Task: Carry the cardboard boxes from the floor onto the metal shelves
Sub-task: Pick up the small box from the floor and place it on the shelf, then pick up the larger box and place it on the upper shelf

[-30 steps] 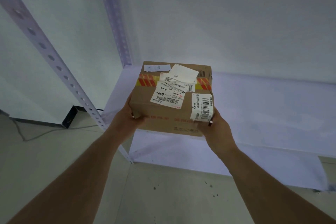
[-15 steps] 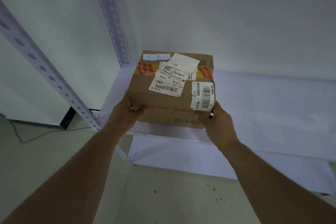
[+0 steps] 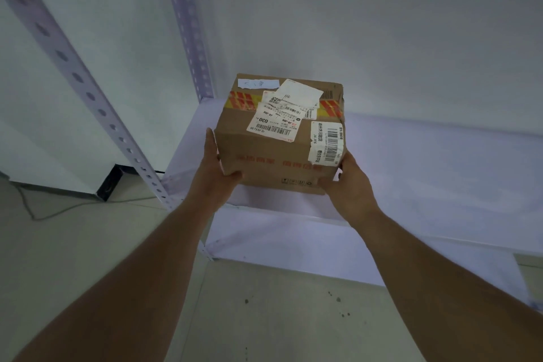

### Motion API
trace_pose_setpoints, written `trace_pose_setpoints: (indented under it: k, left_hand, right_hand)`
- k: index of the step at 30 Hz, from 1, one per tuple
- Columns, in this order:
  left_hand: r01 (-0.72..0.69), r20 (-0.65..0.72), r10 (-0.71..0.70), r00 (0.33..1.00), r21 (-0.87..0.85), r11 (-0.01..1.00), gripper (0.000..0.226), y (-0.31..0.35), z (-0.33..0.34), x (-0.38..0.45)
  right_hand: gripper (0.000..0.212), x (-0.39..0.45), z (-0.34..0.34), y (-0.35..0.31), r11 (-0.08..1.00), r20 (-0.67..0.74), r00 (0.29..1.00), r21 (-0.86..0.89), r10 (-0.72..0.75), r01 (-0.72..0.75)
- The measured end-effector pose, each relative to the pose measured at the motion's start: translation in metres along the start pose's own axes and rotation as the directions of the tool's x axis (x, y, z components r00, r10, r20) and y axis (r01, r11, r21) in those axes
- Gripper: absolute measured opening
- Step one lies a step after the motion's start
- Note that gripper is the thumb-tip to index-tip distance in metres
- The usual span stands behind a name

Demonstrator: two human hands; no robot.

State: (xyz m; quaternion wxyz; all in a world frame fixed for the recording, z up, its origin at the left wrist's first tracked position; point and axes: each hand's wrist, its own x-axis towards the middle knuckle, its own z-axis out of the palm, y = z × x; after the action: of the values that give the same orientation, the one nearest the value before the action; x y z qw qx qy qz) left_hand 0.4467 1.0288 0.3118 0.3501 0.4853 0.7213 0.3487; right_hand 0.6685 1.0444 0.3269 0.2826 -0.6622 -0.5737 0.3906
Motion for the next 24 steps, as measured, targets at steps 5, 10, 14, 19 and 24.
trace_pose_setpoints:
  k: [5, 10, 14, 19, 24]
  left_hand:
    - [0.079, -0.026, -0.081, 0.996, -0.095, 0.992, 0.087, 0.002, -0.006, -0.049]
    - [0.16, -0.086, -0.189, 0.978, -0.268, 0.95, 0.053, 0.011, -0.03, -0.124]
    - [0.171, -0.152, -0.254, 0.955, -0.415, 0.893, 0.029, -0.002, -0.06, -0.185]
    - [0.209, -0.219, -0.342, 0.914, -0.468, 0.859, 0.048, -0.031, -0.108, -0.244]
    - [0.226, -0.301, -0.448, 0.842, -0.557, 0.799, 0.051, -0.064, -0.161, -0.294]
  right_hand:
    - [0.084, -0.036, -0.006, -0.011, 0.994, -0.03, 0.999, -0.096, 0.045, -0.048]
    - [0.057, -0.099, -0.003, -0.023, 0.983, -0.13, 0.991, -0.183, -0.025, 0.001]
    - [0.041, -0.15, 0.02, -0.044, 0.987, -0.079, 0.994, -0.144, -0.08, 0.068]
    - [0.037, -0.202, 0.072, -0.081, 0.978, 0.069, 0.988, -0.146, -0.136, 0.145]
    - [0.031, -0.246, 0.138, -0.114, 0.951, 0.249, 0.947, -0.179, -0.203, 0.252]
